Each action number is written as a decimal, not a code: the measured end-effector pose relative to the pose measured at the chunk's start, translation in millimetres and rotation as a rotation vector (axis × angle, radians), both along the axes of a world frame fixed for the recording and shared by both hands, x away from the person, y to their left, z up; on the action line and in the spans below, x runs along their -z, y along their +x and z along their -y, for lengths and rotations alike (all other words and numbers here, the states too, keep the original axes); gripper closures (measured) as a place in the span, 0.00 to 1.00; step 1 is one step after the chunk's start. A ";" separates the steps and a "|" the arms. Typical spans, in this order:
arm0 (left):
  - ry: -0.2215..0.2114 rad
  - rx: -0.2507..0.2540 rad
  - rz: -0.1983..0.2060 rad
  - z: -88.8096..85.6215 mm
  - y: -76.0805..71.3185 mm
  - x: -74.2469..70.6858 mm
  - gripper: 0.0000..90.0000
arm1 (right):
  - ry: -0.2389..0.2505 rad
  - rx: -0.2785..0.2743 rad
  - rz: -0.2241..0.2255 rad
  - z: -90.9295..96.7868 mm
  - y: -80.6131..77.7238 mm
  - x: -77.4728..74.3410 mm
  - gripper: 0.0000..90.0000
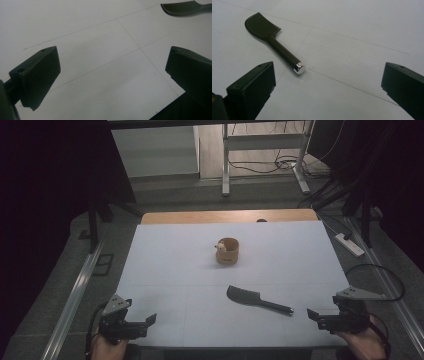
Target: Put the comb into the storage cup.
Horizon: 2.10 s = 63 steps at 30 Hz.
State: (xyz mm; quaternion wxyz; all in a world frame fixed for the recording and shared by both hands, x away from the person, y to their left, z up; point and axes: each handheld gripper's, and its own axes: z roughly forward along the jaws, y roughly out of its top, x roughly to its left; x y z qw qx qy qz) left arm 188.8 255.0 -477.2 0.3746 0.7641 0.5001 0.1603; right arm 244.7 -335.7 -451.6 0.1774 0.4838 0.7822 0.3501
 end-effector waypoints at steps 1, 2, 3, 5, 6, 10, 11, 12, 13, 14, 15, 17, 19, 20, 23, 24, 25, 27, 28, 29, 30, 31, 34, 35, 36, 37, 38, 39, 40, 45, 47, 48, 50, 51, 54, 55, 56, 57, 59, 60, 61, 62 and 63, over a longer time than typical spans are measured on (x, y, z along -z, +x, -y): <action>-0.004 0.001 0.000 -0.2 -0.1 0.0 0.00 | -0.003 -0.002 -0.002 -0.1 0.0 0.0 0.00; -0.004 0.001 0.001 -0.5 0.0 0.0 0.00 | -0.004 -0.002 -0.002 -0.3 -0.2 0.0 0.00; -0.005 0.004 0.000 -0.7 0.1 -0.1 0.00 | -0.005 -0.004 0.000 -0.6 -0.5 -0.1 0.00; -0.006 0.006 0.000 -0.6 0.6 0.0 0.00 | -0.007 -0.008 -0.001 -0.9 -0.8 0.0 0.00; -0.004 0.008 -0.001 -0.5 0.8 0.0 0.00 | -0.007 -0.010 -0.001 -1.0 -0.9 0.0 0.00; -0.005 0.009 -0.001 -0.6 0.8 0.1 0.00 | -0.010 -0.020 -0.006 -1.5 -0.6 0.2 0.00; -0.008 0.010 -0.001 -0.8 0.8 0.1 0.00 | -0.011 -0.022 -0.009 -1.8 -0.4 0.4 0.00; -0.010 0.009 -0.001 -1.0 0.9 0.1 0.00 | -0.014 -0.025 -0.011 -1.9 -0.2 0.4 0.00; -0.010 0.009 -0.001 -1.0 0.9 0.1 0.00 | -0.015 -0.027 -0.012 -2.0 -0.2 0.5 0.00; -0.013 0.008 0.000 -1.5 1.0 0.0 0.00 | -0.015 -0.028 -0.012 -2.1 -0.3 0.6 0.00; -0.013 0.008 0.000 -1.5 1.0 0.0 0.00 | -0.015 -0.028 -0.012 -2.1 -0.3 0.6 0.00; -0.017 0.010 0.001 -1.7 0.9 0.1 0.00 | -0.016 -0.029 -0.012 -2.2 -0.4 0.6 0.00; -0.019 0.011 0.002 -2.5 0.6 -0.1 0.00 | -0.018 -0.033 -0.015 -2.6 -0.3 0.8 0.00; -0.024 0.010 0.004 -2.8 0.4 -0.1 0.00 | -0.020 -0.034 -0.015 -2.8 -0.3 0.8 0.00; -0.031 0.010 0.004 -3.5 0.4 0.0 0.00 | -0.028 -0.040 -0.015 -3.7 -0.1 0.9 0.00; -0.035 0.009 0.004 -4.0 0.6 0.2 0.00 | -0.029 -0.042 -0.016 -4.1 -0.2 0.9 0.00; -0.039 0.009 0.004 -4.0 0.5 0.2 0.00 | -0.030 -0.045 -0.016 -4.2 -0.2 0.9 0.00; -0.040 0.009 0.005 -4.1 0.5 0.1 0.00 | -0.032 -0.049 -0.016 -4.5 -0.3 0.8 0.00; -0.040 0.009 0.004 -4.1 0.5 0.2 0.00 | -0.033 -0.059 -0.018 -5.0 -0.2 0.8 0.00; -0.040 0.008 0.004 -4.1 0.5 0.1 0.00 | -0.032 -0.067 -0.021 -5.4 -0.1 0.9 0.00; -0.040 0.009 0.005 -4.2 0.5 0.1 0.00 | -0.034 -0.072 -0.021 -5.8 0.0 0.9 0.00; -0.040 0.009 0.005 -4.2 0.5 0.1 0.00 | -0.034 -0.072 -0.021 -5.8 0.0 0.9 0.00; -0.045 0.008 0.004 -4.7 0.5 0.1 0.00 | -0.037 -0.100 -0.019 -7.4 0.4 0.7 0.00; -0.046 0.007 0.004 -4.8 0.6 0.2 0.00 | -0.041 -0.104 -0.017 -7.7 0.8 0.6 0.00; -0.047 0.006 0.003 -4.8 0.5 0.2 0.00 | -0.042 -0.107 -0.017 -8.0 1.3 0.4 0.00; -0.049 0.006 0.004 -4.9 0.5 0.2 0.00 | -0.038 -0.113 -0.017 -8.2 2.2 0.2 0.00; -0.049 0.006 0.004 -5.0 0.5 0.2 0.00 | -0.032 -0.117 -0.019 -8.5 3.1 -0.2 0.00; -0.049 0.006 0.004 -5.0 0.5 0.2 0.00 | -0.032 -0.117 -0.019 -8.5 3.1 -0.2 0.00; -0.050 0.004 0.004 -5.1 0.6 0.2 0.00 | -0.024 -0.126 -0.026 -9.4 4.8 -1.2 0.00; -0.052 0.002 0.002 -5.5 0.6 0.3 0.00 | -0.014 -0.139 -0.046 -11.8 8.0 -1.5 0.00; -0.051 0.002 0.002 -5.7 0.7 0.3 0.00 | -0.009 -0.147 -0.060 -12.2 9.6 -1.6 0.00; -0.051 0.001 0.000 -5.6 0.9 0.3 0.00 | -0.005 -0.153 -0.064 -12.8 10.8 -1.7 0.00; -0.053 0.001 0.000 -5.6 1.0 0.4 0.00 | -0.010 -0.161 -0.069 -14.4 12.1 -2.2 0.00; -0.052 0.000 0.000 -5.8 1.0 0.4 0.00 | -0.013 -0.166 -0.072 -15.5 12.7 -2.6 0.00; -0.055 -0.001 -0.001 -6.2 1.1 0.4 0.00 | -0.020 -0.173 -0.077 -19.4 15.2 -4.0 0.00; -0.055 -0.001 -0.001 -6.2 1.1 0.4 0.00 | -0.020 -0.173 -0.081 -20.2 15.7 -4.3 0.00; -0.055 -0.001 -0.001 -6.2 1.1 0.4 0.00 | -0.024 -0.175 -0.080 -21.3 16.7 -4.5 0.00; -0.055 -0.001 -0.001 -6.1 1.1 0.5 0.00 | -0.027 -0.175 -0.081 -22.2 17.5 -4.8 0.00; -0.056 -0.001 -0.001 -6.1 1.1 0.5 0.00 | -0.030 -0.174 -0.082 -24.0 19.1 -5.3 0.00; -0.056 -0.001 -0.002 -6.2 1.2 0.5 0.00 | -0.032 -0.172 -0.082 -24.9 19.8 -5.6 0.00; -0.056 -0.002 -0.002 -6.2 1.2 0.5 0.00 | -0.035 -0.172 -0.083 -25.7 20.9 -5.8 0.00; -0.056 -0.001 -0.002 -6.2 1.3 0.5 0.00 | -0.036 -0.172 -0.083 -26.4 21.6 -5.8 0.00; -0.056 -0.001 -0.002 -6.2 1.3 0.5 0.00 | -0.037 -0.175 -0.084 -27.1 22.7 -5.8 0.00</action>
